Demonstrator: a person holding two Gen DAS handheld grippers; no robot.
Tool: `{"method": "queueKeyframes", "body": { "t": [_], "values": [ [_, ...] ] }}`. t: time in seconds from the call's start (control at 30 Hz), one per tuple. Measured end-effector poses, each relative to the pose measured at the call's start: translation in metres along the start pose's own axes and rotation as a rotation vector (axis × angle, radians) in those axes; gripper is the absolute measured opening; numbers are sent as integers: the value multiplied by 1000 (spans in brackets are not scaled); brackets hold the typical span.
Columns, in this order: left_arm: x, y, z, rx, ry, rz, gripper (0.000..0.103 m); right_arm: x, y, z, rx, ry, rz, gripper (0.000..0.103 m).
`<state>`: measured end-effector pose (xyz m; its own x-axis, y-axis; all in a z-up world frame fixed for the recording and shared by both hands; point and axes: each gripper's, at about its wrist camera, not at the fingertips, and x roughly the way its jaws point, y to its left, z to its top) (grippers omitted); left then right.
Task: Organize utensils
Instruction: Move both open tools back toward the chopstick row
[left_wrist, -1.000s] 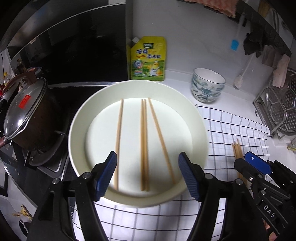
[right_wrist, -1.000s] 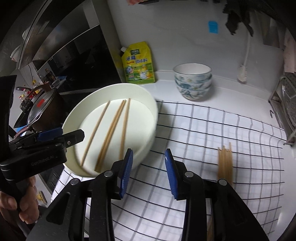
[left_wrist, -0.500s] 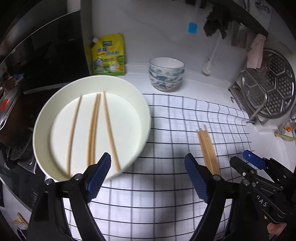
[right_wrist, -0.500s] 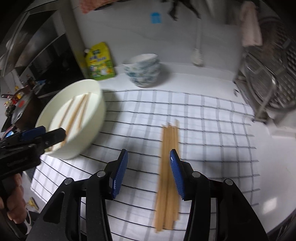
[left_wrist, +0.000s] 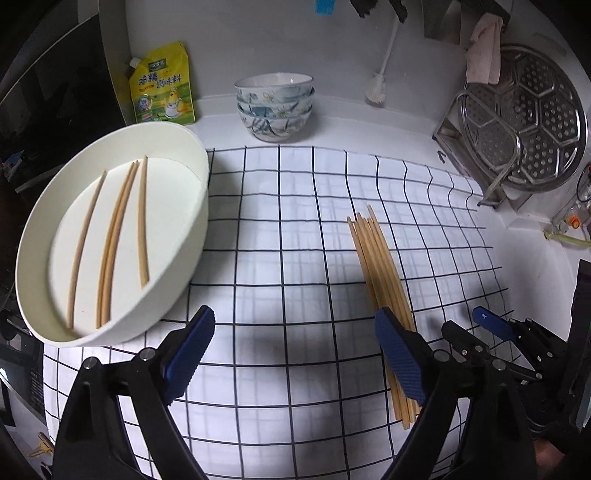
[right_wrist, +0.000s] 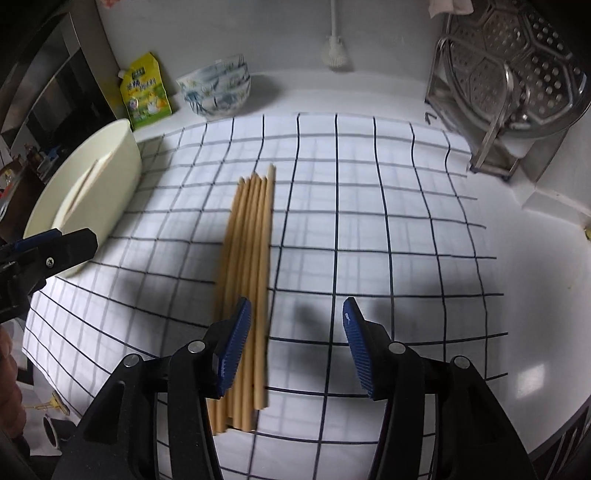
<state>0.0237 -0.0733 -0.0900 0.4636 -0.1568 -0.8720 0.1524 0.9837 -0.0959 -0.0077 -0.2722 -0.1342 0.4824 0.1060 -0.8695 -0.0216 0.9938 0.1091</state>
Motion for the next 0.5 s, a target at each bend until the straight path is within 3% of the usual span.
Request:
{"method": "queueKeyframes", "body": {
  "t": [0.5],
  "values": [
    [35,-8,-17,-1,72,30,87,35,2,-6,-52,20,27,50]
  ]
}}
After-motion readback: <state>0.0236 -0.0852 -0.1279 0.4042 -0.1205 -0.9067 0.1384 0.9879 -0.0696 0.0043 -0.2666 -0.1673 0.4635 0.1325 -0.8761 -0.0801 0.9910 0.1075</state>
